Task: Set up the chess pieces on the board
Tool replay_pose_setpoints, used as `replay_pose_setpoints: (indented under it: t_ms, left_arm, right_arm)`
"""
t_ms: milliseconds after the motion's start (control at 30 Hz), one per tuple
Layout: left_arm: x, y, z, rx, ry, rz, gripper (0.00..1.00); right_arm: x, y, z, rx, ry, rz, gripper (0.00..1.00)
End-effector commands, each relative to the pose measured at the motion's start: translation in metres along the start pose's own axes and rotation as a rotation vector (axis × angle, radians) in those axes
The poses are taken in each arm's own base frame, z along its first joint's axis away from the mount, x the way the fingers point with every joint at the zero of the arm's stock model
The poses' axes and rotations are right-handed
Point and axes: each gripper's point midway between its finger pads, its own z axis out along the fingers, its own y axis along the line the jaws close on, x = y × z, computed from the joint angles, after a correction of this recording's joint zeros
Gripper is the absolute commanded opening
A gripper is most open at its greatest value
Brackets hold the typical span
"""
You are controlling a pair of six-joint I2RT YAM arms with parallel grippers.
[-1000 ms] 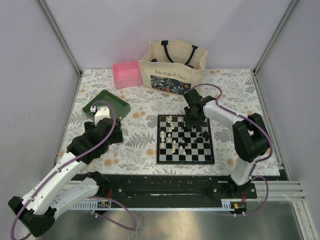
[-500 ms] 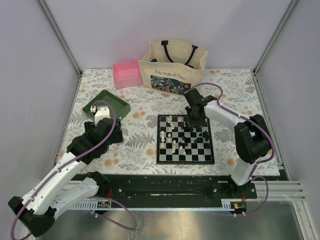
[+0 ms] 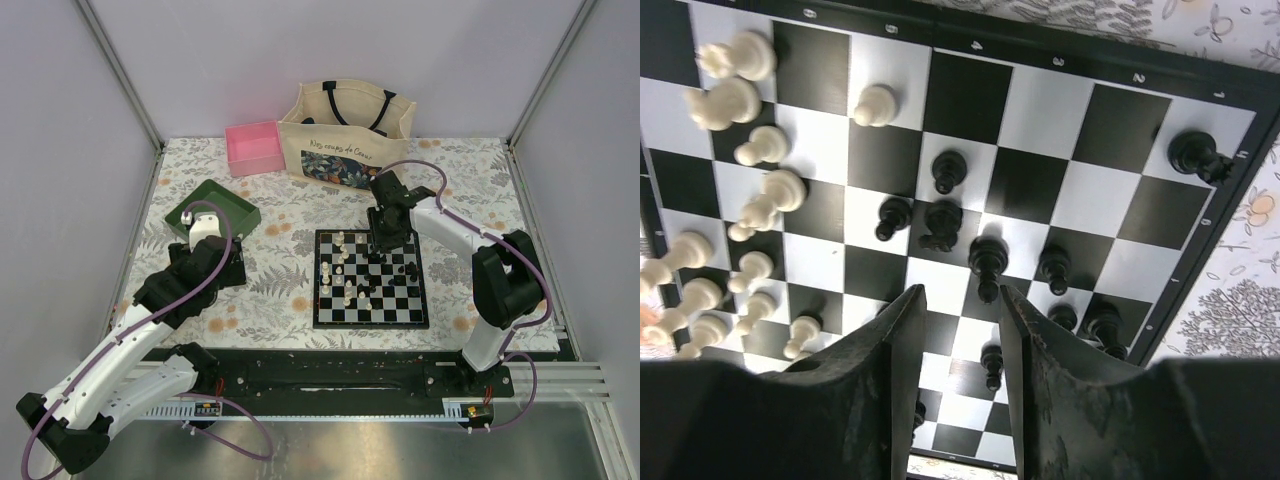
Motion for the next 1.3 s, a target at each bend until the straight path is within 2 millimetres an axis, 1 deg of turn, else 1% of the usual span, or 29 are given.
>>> replay_pose_setpoints:
  t_ms: [0,333,567,633,833,1067,1267]
  left_arm:
    - [-0.016,-0.004,-0.005,0.023,-0.04,-0.026,0.99]
    - [-0.016,-0.004,-0.005,0.022,-0.038,-0.023,0.99]
    - [-0.016,-0.004,-0.005,0.022,-0.038,-0.024,0.99]
    - [-0.015,-0.004,-0.004,0.021,-0.036,-0.023,0.99]
    - [-0.016,-0.004,-0.004,0.021,-0.037,-0.022,0.99]
    - [-0.015,-0.004,-0.004,0.022,-0.035,-0.021,0.99]
    - [-0.016,-0.005,-0.005,0.024,-0.038,-0.025,0.99]
  right_arm:
    - [-0.02,0.021,-0.008,-0.08,-0.049,0.01,0.45]
    - [-0.018,0.022,0.012,-0.065,-0.01,0.012,0.48]
    - [-0.019,0.02,0.022,-0.047,0.002,0.006,0.48]
    - [-0.021,0.021,0.023,-0.049,-0.002,0.005,0.46]
    - [-0.02,0.021,0.023,-0.049,0.006,0.005,0.36]
    - [-0.015,0.021,0.019,-0.055,0.018,-0.003,0.39]
    - [-0.014,0.021,0.018,-0.056,0.02,-0.005,0.32]
